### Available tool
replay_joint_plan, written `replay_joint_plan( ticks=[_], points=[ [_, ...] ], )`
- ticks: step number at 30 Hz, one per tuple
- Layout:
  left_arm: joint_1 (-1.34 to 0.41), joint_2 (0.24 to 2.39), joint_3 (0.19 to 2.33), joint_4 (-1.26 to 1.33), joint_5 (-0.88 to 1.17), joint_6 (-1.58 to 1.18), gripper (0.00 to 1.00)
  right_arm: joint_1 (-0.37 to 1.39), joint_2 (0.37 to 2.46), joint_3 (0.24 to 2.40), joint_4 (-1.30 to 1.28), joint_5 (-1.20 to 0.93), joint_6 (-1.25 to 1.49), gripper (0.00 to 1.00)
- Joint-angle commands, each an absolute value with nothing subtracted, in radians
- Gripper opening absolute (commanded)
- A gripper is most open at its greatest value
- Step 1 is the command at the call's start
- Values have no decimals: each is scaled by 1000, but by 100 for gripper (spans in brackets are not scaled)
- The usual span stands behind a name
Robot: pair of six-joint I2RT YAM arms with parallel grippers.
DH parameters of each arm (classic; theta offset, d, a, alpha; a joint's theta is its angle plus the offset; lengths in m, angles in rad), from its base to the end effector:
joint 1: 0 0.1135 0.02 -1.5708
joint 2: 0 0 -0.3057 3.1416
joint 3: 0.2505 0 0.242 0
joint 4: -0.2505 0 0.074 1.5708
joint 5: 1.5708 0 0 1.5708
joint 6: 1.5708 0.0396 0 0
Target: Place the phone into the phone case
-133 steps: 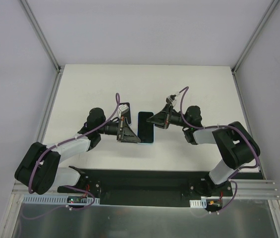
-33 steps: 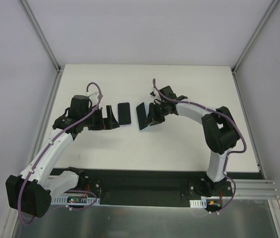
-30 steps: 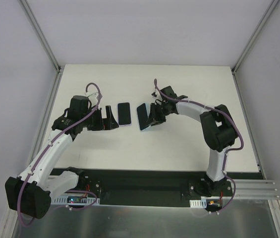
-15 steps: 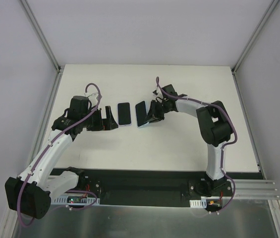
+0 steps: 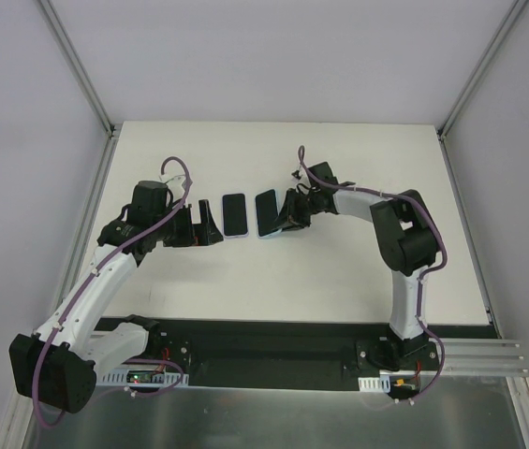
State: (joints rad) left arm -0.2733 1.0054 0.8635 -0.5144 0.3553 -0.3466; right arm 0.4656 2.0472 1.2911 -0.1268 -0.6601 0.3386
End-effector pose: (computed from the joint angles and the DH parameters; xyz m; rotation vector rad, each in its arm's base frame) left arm 0.1743 -0.0632 0.3300 0.1173 2.2766 -0.7291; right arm 0.3812 0.2187 0.1866 -0.4694 2.5000 1.1498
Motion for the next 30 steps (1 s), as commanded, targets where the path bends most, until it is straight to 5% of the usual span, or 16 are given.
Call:
replay_joint_plan(
  ticks=[1, 4, 13, 18, 30],
  points=[
    [-268, 988, 888, -520, 330, -324, 99, 431, 2033, 1266, -117, -523, 315, 24],
    [-268, 985, 888, -520, 327, -327, 99, 422, 2000, 1267, -150, -520, 298, 40],
    [-268, 960, 899, -489, 383, -348, 99, 411, 1786, 1211, -337, -457, 196, 60],
    [-270, 921, 907, -436, 454, -357, 99, 448, 1530, 1115, -411, -372, 135, 99],
    [-270, 753, 847, -272, 583, -399, 99, 655, 786, 876, -521, 36, 233, 96]
  ],
)
